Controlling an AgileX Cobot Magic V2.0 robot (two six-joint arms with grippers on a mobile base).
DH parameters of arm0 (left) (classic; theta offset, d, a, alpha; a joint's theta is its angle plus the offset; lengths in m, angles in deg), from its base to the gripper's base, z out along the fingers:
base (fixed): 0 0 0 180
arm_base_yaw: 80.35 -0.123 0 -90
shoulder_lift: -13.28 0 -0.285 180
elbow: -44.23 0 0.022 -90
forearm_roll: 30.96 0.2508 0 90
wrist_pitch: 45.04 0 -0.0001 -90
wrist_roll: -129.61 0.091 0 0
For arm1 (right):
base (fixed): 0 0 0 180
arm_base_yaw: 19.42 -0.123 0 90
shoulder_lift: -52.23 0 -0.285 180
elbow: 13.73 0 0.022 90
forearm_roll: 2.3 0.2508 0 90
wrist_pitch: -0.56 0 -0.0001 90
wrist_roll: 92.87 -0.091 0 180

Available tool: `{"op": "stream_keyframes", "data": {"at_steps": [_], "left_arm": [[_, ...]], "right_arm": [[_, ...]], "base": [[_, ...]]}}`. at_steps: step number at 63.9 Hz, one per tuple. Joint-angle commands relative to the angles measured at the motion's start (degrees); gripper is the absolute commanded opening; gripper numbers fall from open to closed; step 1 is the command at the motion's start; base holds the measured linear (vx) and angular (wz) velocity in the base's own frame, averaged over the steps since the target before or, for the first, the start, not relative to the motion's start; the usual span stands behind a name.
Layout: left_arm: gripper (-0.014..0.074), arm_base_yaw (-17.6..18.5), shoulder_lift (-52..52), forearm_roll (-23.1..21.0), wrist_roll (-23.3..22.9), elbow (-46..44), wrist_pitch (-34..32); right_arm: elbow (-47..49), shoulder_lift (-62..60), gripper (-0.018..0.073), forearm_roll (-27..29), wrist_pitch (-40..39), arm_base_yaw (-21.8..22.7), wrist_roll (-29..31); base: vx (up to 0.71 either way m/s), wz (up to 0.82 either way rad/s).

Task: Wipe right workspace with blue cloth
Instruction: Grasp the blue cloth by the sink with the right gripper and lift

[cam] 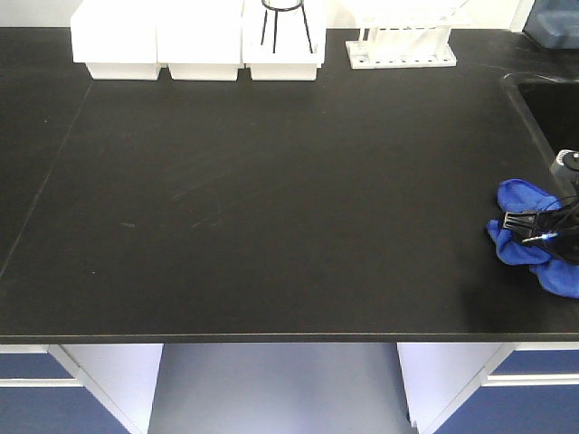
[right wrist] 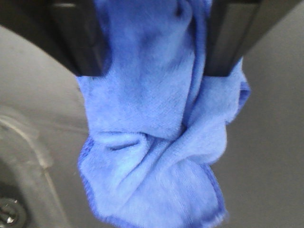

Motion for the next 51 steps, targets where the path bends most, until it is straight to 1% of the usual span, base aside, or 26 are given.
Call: {"op": "stream_keyframes", "data": {"at_steps": [1,9,10,11,14,26,35,40,47,51], "left_arm": [[-0.0006,-0.3,0.9,0.1,-0.5,1.7,-4.5],[-0.0006,-0.3,0.9,0.1,-0.5,1.7,-4.5],[-0.0006,-0.3,0.9,0.1,-0.5,1.7,-4.5],[-0.0006,-0.3,0.9,0.1,-0.5,1.7,-4.5],[-0.0006,-0.3,0.9,0.1,-0.5,1.7,-4.5],[-0.0006,-0.3,0.9,0.1,-0.5,1.7,-4.5],[-0.0006,-0.3,0.9,0.1,-0.5,1.7,-4.5],[-0.0006,-0.3,0.9,0.1,-0.5,1.7,-4.5],[-0.0006,-0.3,0.9,0.1,-0.5,1.7,-4.5],[-0.0006,-0.3,0.9,0.1,-0.5,1.7,-4.5]], "right_arm": [[1.6,-2.2,0.0317,-0.3,-4.5,0.3,1.8],[1.6,-5.7,0.0117,-0.3,-4.3,-0.6,3.1],[1.6,-6.3,0.0080,-0.3,-4.3,-0.7,3.3],[1.6,-6.9,0.0069,-0.3,-4.3,-0.8,3.3],[1.6,-9.9,-0.0015,-0.3,-4.4,-1.6,4.3],[1.6,-21.7,-0.0009,-0.5,-2.4,-6.0,9.5],[1.4,-31.6,-0.0008,0.1,0.1,-9.8,9.8],[1.4,-36.2,-0.0008,0.7,2.9,-11.6,9.8],[1.4,-41.8,-0.0008,0.6,7.5,-13.2,10.6],[1.4,-44.7,-0.0006,0.5,10.4,-13.3,10.8]], "base": [[0.00,0.00],[0.00,0.00],[0.00,0.00],[0.00,0.00],[0.00,0.00],[0.00,0.00],[0.00,0.00],[0.00,0.00],[0.00,0.00],[0.00,0.00]]}}
